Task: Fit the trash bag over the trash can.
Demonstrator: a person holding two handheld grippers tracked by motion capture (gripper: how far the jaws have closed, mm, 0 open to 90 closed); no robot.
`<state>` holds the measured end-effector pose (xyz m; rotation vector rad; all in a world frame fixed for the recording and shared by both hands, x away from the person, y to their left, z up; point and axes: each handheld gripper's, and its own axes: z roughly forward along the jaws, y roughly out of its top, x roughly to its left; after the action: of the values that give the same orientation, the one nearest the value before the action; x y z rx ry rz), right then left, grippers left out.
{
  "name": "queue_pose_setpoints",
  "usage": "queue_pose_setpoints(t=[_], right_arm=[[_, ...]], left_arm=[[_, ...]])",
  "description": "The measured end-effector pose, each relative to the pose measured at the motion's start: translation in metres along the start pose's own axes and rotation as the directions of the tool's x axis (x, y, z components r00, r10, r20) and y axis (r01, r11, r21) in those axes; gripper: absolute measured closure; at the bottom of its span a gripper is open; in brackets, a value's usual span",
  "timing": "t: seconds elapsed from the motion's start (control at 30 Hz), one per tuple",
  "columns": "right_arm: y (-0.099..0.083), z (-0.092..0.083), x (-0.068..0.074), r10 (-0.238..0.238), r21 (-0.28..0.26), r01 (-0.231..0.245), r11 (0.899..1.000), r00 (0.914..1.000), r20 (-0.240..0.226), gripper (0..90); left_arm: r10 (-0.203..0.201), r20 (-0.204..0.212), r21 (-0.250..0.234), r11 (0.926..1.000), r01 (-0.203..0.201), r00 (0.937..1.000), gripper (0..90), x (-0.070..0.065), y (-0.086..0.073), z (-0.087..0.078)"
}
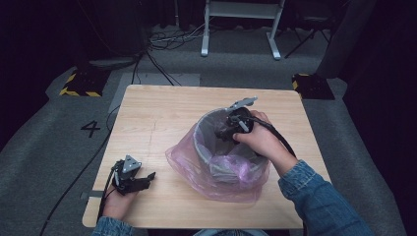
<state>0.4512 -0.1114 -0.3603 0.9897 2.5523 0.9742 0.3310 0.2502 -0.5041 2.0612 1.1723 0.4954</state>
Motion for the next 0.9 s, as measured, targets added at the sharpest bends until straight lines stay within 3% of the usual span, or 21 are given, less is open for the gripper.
queue_pose_setpoints(t=[0.17, 0.4, 0.5, 0.6, 0.67, 0.8, 0.9], right_arm=[[-0.007, 0.017, 0.003, -0.016, 0.071, 0.016, 0.997, 0.9999, 0.004, 32.9], [-0.010, 0.032, 0.005, -0.040, 0.170, 0.040, 0.985, 0.9992, -0.005, 29.0], [-0.007, 0.026, 0.007, -0.037, 0.128, 0.041, 0.991, 0.9988, -0.031, 29.0], [0.000, 0.010, 0.010, -0.013, 0.046, 0.016, 0.999, 0.9963, -0.085, 29.0], [0.004, -0.003, 0.012, -0.036, -0.005, 0.036, 0.999, 0.9925, -0.117, 29.0], [0.011, -0.027, 0.018, -0.100, -0.077, 0.087, 0.993, 0.9777, -0.185, 29.0], [0.013, -0.040, 0.023, -0.154, -0.132, 0.124, 0.984, 0.9556, -0.251, 29.0]], left_arm=[[-0.002, 0.001, 0.000, 1.0000, 0.002, 1.0000, 32.2, 0.000, 0.000, 0.000], [0.002, 0.001, 0.000, 1.0000, -0.002, 1.0000, 32.0, 0.000, 0.000, 0.000], [0.001, 0.001, 0.000, 1.0000, -0.001, 1.0000, 32.0, 0.000, 0.000, 0.000], [0.002, 0.001, 0.000, 1.0000, -0.002, 1.0000, 31.9, 0.000, 0.000, 0.000], [0.002, 0.001, 0.000, 1.0000, -0.002, 1.0000, 31.9, 0.000, 0.000, 0.000], [0.001, 0.001, 0.000, 1.0000, -0.001, 1.0000, 31.9, 0.000, 0.000, 0.000], [0.000, 0.001, 0.000, 1.0000, 0.000, 1.0000, 31.9, 0.000, 0.000, 0.000]])
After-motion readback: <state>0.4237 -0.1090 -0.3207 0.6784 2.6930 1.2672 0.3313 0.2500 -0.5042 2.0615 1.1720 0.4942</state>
